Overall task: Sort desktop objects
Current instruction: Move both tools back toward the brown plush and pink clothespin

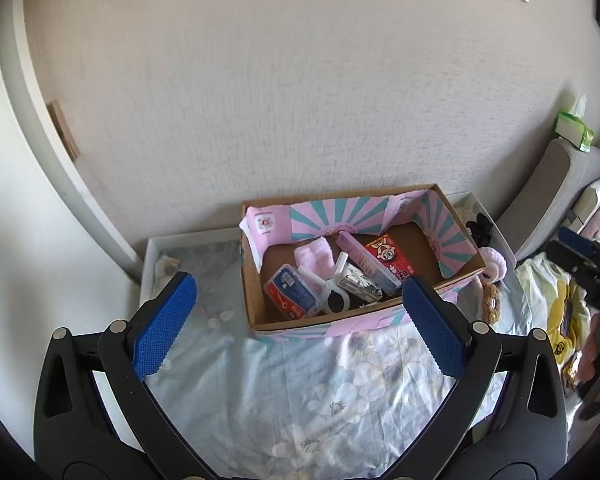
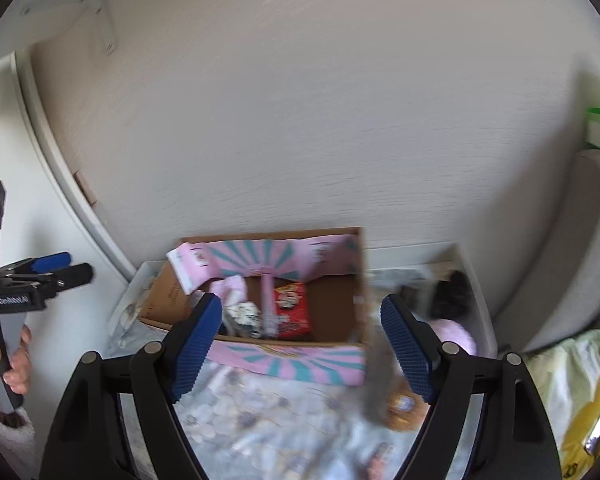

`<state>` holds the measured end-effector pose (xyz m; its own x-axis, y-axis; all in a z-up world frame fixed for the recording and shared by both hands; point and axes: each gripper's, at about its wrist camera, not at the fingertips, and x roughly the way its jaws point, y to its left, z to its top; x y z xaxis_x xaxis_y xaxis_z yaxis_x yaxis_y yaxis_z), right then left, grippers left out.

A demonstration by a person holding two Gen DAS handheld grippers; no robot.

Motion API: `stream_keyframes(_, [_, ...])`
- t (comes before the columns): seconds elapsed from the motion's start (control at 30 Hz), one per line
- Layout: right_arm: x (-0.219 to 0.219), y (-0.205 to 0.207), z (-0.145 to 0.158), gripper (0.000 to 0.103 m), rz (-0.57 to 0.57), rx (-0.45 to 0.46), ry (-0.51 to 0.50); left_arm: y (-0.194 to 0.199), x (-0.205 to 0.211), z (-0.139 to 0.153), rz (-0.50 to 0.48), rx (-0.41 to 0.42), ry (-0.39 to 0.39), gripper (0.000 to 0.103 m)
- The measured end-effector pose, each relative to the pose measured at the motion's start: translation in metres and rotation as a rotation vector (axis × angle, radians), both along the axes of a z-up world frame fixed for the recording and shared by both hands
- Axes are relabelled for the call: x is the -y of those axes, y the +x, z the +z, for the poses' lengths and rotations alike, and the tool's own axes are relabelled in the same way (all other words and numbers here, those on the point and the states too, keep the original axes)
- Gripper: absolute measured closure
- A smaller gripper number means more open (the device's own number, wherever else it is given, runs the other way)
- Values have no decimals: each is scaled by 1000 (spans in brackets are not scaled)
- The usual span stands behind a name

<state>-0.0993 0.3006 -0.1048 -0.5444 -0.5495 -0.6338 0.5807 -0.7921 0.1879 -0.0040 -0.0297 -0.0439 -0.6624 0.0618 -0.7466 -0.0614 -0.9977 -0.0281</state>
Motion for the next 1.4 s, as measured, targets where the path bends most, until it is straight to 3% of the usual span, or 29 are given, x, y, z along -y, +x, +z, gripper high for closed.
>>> stream_keyframes(0.27, [-76,8,4,24,-109,-26,7,7,-48,8,-91,12,33,0])
stream_keyframes(0.57, [-106,34,-20,24,-57,-24,66,3,-149,-21,-282,95,43,0])
stream_keyframes(0.9, [-120,58,-73,24,-49,45,119,-22,-235,-84,-380,279,49,0])
stream_keyframes(1.27, [-97,75,-144,24,3,62,195,-45,-289,-171,-348,401,9,0])
stream_keyframes(1.4, [-81,79,-163,24,52,41,241,-55,-298,-190,-353,423,-5,0])
